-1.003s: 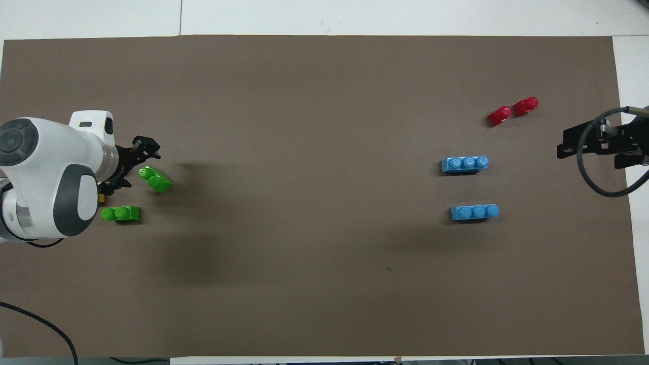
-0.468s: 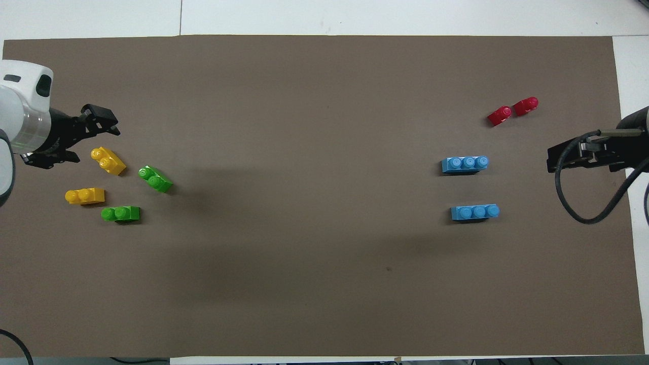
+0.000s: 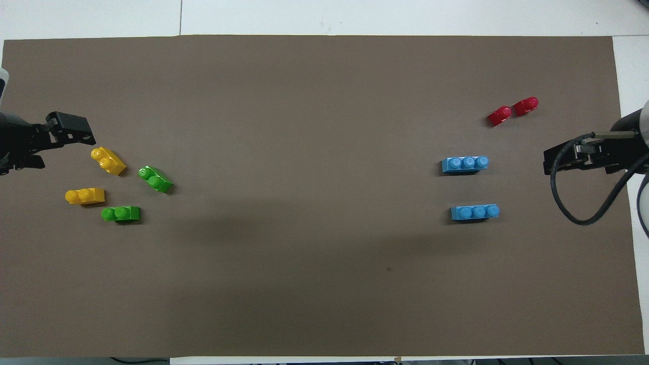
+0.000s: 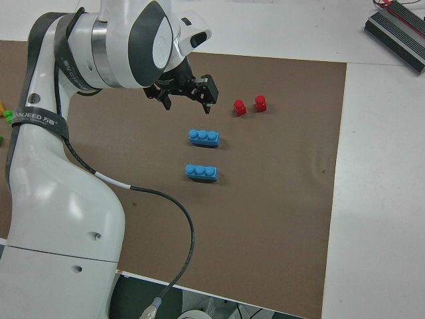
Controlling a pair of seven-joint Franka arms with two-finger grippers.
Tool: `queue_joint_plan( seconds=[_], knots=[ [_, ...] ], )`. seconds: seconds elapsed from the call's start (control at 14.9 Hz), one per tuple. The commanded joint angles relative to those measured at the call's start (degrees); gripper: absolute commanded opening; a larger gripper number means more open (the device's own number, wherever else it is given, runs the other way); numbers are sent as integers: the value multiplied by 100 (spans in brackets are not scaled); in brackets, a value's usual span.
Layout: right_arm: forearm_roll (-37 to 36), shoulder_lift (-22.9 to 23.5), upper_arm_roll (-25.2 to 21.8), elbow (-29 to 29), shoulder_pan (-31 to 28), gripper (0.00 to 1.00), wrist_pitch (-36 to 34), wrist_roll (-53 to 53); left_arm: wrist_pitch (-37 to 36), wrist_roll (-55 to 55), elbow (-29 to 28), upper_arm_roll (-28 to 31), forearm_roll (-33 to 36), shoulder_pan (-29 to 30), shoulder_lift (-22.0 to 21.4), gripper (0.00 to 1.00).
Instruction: Remove green block with left arm and hold with right
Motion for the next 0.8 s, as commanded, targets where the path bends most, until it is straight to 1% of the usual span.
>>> queue_joint_plan(
  seconds=[0.0, 0.2, 0.4, 0.74],
  knots=[
    [-98, -188, 22, -251, -32, 100, 80, 195, -620, 105, 385, -64, 107, -34, -163, 100],
    [-98, -205, 13, -251, -50, 100, 27, 381, -796, 526, 430, -38, 107, -17, -285, 100],
    [-98, -205, 13, -259, -85, 100, 27, 363, -998, 1018, 430, -38, 169, 27, -584, 100],
    [-98, -197, -22, -251, -190, 100, 115, 425, -1253, 1519, 430, -38, 239, 36, -778, 100]
  ],
)
